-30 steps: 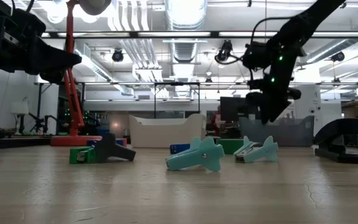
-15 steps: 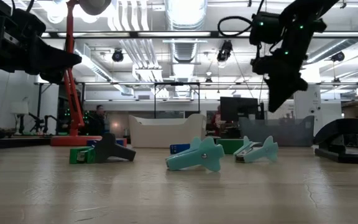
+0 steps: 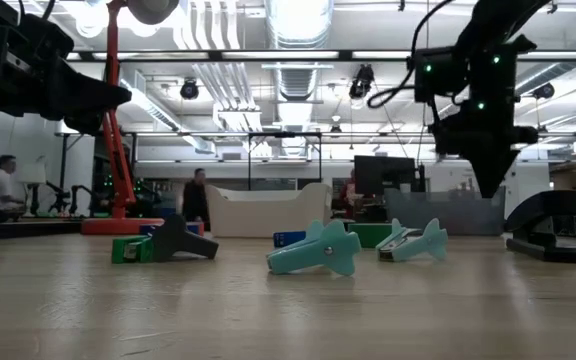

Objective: Pick and place Stapler, Stapler remover, tape
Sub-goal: Adjust the gray bin, then put the green tape into the gray bin

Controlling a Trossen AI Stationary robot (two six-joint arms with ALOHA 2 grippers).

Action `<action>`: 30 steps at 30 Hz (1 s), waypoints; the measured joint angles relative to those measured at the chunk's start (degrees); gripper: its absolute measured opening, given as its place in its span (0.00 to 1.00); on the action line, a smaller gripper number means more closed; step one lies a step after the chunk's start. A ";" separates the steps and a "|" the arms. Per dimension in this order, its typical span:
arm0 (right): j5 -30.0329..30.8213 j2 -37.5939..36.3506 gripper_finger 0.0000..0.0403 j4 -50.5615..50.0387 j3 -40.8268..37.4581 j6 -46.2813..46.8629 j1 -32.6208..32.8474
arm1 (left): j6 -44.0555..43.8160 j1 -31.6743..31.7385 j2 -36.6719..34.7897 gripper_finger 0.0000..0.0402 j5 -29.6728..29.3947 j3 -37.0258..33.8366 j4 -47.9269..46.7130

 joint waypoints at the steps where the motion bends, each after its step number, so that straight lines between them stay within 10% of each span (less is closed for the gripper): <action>1: 0.07 0.77 0.02 0.00 -0.13 -0.30 -0.45 | -0.01 -0.02 0.00 0.09 -0.02 0.00 0.00; 21: 15.66 6.49 0.02 -0.70 -0.18 -4.73 -4.45 | 0.01 0.00 0.00 0.09 -0.02 -0.02 0.00; 30: 10.24 2.17 0.02 0.39 2.43 -4.55 1.40 | 0.01 0.00 0.02 0.09 -0.02 -0.04 0.02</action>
